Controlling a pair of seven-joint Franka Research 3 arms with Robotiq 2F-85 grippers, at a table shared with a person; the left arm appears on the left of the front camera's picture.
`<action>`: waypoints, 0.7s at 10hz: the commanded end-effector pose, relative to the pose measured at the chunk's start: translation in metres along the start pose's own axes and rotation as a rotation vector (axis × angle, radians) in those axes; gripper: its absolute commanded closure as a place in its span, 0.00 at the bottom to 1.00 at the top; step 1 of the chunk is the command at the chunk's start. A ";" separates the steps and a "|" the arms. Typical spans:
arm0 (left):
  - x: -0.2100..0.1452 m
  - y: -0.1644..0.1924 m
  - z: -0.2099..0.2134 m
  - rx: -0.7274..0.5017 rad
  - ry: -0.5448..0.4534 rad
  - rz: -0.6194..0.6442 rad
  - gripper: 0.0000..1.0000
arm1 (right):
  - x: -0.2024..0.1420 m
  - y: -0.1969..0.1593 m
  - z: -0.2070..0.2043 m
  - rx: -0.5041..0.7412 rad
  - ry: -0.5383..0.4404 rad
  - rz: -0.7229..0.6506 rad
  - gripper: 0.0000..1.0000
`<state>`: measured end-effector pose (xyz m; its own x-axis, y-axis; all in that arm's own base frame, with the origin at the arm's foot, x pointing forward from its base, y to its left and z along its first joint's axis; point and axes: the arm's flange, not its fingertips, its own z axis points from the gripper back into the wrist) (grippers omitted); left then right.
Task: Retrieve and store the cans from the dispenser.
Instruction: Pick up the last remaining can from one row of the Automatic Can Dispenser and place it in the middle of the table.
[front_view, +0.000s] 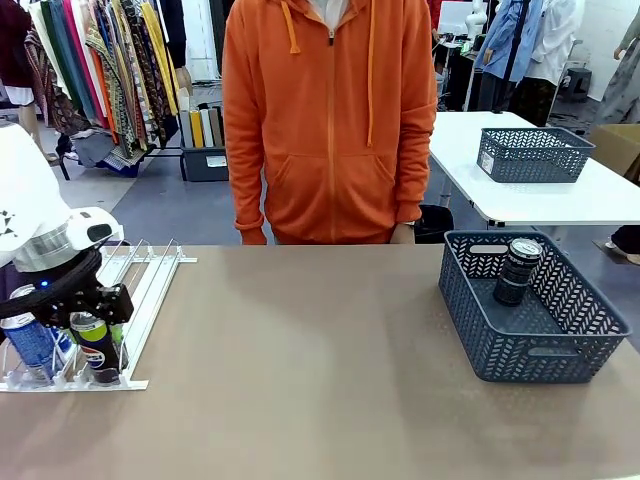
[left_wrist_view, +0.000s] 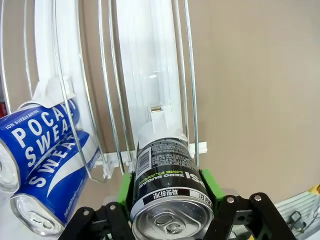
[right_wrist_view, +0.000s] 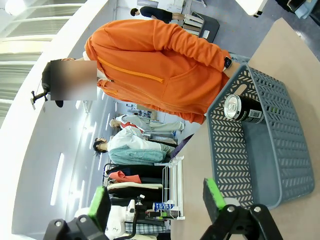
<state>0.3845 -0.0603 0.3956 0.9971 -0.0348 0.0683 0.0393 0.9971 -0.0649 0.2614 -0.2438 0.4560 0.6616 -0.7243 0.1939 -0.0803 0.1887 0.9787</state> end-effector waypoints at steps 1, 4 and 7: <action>-0.003 -0.002 0.004 0.021 -0.014 -0.002 1.00 | 0.002 0.002 -0.001 0.017 -0.007 0.013 0.00; -0.015 -0.002 0.057 0.022 -0.064 -0.015 1.00 | 0.002 0.002 -0.001 0.017 -0.007 0.013 0.00; -0.055 -0.009 0.168 -0.037 -0.108 -0.103 1.00 | 0.002 0.002 -0.001 0.017 -0.007 0.013 0.00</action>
<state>0.3282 -0.0609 0.5299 0.9813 -0.0902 0.1701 0.1026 0.9926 -0.0655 0.2615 -0.2438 0.4558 0.6618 -0.7242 0.1935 -0.0799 0.1885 0.9788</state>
